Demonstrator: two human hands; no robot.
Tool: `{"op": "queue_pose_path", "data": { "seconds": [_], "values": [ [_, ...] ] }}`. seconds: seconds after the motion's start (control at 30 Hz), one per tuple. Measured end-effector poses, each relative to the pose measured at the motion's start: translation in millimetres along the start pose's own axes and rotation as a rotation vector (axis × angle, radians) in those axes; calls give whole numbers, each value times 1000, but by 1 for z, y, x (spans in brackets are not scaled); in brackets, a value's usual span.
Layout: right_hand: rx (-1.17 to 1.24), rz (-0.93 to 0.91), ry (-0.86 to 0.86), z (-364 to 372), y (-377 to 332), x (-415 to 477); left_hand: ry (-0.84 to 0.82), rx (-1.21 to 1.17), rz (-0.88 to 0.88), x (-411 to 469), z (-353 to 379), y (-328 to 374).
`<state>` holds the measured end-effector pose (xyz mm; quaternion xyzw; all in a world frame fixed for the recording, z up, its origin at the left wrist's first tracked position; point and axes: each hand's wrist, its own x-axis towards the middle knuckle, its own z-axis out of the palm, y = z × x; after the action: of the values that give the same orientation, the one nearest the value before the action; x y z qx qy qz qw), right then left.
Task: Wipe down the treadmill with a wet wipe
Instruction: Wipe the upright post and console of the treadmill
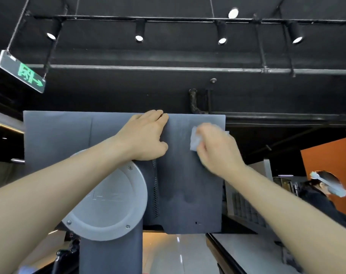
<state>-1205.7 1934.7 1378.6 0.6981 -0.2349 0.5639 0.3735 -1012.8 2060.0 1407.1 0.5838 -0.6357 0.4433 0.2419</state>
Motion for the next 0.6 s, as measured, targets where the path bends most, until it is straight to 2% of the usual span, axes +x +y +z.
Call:
{"op": "queue_pose_path", "data": {
  "seconds": [0.07,0.17,0.3,0.37,0.47,0.6],
  "values": [
    [77,115,102,-9,7,27,-11,-9,15,-1,-1,0],
    [89,122,156,1,0,5,-27,-40,8,1,-3,-3],
    [12,-4,-44,31,-11,-100,-15,-17,1,2,-1,-3],
    [31,-50,-89,29,-11,-118,-13,-27,14,2,0,-2],
    [10,88,4,15,2,-65,-25,-44,17,2,0,-1],
    [162,262,225,-19,25,22,-35,-63,2,3,0,-1]
  ]
}}
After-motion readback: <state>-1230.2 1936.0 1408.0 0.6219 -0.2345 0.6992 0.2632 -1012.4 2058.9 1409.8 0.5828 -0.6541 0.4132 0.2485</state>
